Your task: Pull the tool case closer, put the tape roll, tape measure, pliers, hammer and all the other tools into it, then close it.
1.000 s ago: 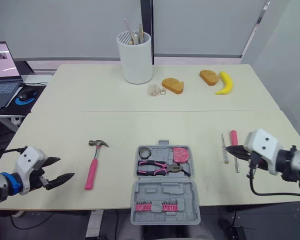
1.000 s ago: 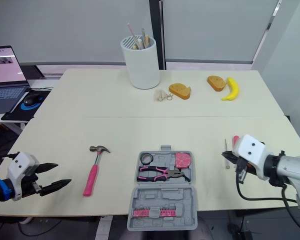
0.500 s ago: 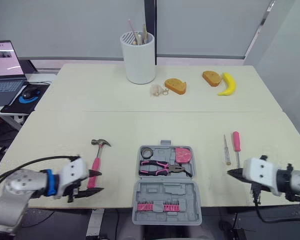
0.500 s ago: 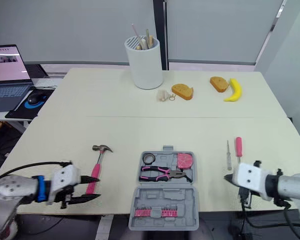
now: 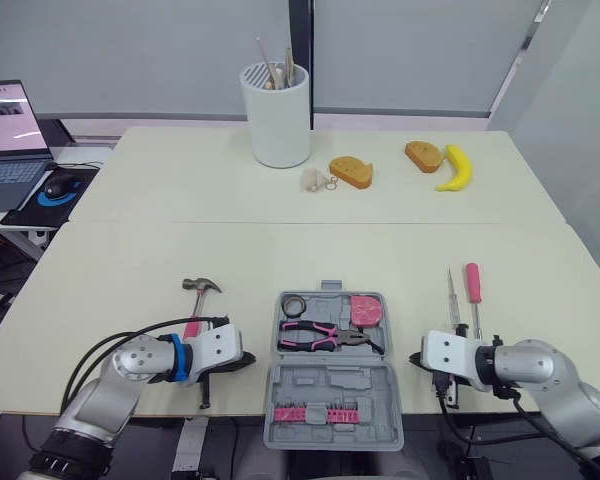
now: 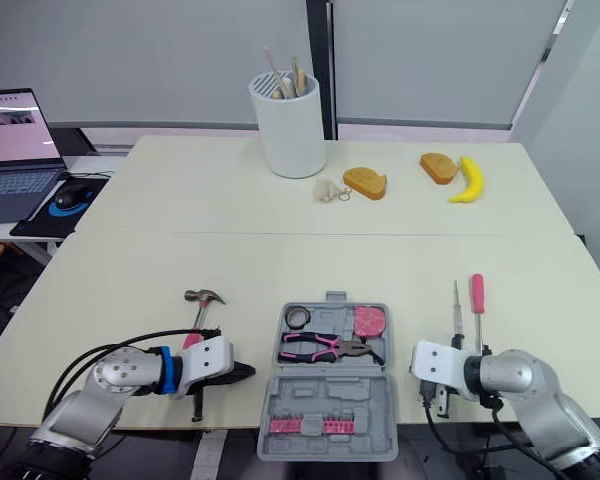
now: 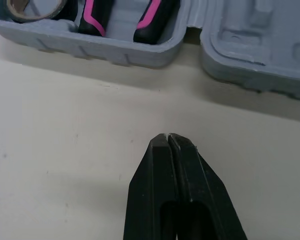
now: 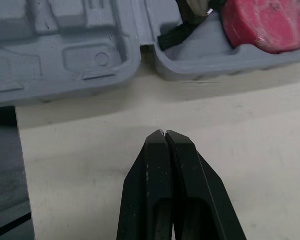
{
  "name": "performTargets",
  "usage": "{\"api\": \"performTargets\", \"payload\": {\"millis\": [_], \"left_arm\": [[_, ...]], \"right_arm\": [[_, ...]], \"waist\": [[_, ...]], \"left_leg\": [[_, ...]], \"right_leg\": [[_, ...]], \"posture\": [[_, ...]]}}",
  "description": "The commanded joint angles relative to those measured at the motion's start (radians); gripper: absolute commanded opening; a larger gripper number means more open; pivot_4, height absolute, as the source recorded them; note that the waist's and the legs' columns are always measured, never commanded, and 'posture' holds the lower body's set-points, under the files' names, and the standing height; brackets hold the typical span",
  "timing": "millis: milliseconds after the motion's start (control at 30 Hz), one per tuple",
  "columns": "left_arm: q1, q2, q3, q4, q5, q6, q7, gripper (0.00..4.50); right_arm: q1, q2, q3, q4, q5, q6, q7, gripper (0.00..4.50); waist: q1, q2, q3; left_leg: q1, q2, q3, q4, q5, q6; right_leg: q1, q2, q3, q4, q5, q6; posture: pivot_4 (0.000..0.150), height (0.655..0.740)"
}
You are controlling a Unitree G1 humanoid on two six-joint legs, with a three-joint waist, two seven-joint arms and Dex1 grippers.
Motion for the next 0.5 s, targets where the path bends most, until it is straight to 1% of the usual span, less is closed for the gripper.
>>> {"api": "performTargets", "payload": {"millis": [33, 167, 300, 500], "left_arm": [[-0.020, -0.019, -0.045, 0.020, 0.028, -0.016, 0.004, 0.01], [-0.049, -0.037, -0.073, 0.044, 0.042, -0.020, 0.005, 0.01], [-0.067, -0.058, -0.102, 0.049, 0.044, -0.005, -0.008, 0.01], [-0.057, -0.063, -0.138, -0.016, 0.030, 0.065, -0.050, 0.01]], "right_arm": [[-0.035, 0.016, 0.037, 0.030, -0.025, -0.027, -0.007, 0.00], [-0.061, 0.038, 0.061, 0.058, -0.033, -0.036, -0.008, 0.00], [-0.077, 0.053, 0.078, 0.061, -0.030, -0.033, -0.003, 0.00], [-0.079, 0.069, 0.087, 0.039, -0.028, -0.015, -0.007, 0.00]], "waist": [[0.000, 0.000, 0.000], [0.000, 0.001, -0.002], [0.000, 0.002, -0.002], [0.000, 0.003, -0.004]], "left_leg": [[0.000, 0.000, 0.000, 0.000, 0.000, 0.000], [0.001, 0.000, 0.000, 0.000, 0.000, 0.000], [0.011, 0.000, -0.001, -0.001, 0.000, 0.000], [0.011, 0.000, -0.001, -0.001, 0.000, 0.000]], "right_leg": [[0.000, 0.000, 0.000, 0.000, 0.000, 0.000], [0.001, 0.000, 0.000, 0.000, 0.000, 0.001], [0.012, 0.000, 0.000, -0.002, 0.000, 0.000], [0.013, 0.000, 0.000, -0.002, 0.000, 0.001]], "posture": [[0.150, 0.7400], [0.150, 0.7400], [0.150, 0.7400], [0.150, 0.7400]]}}
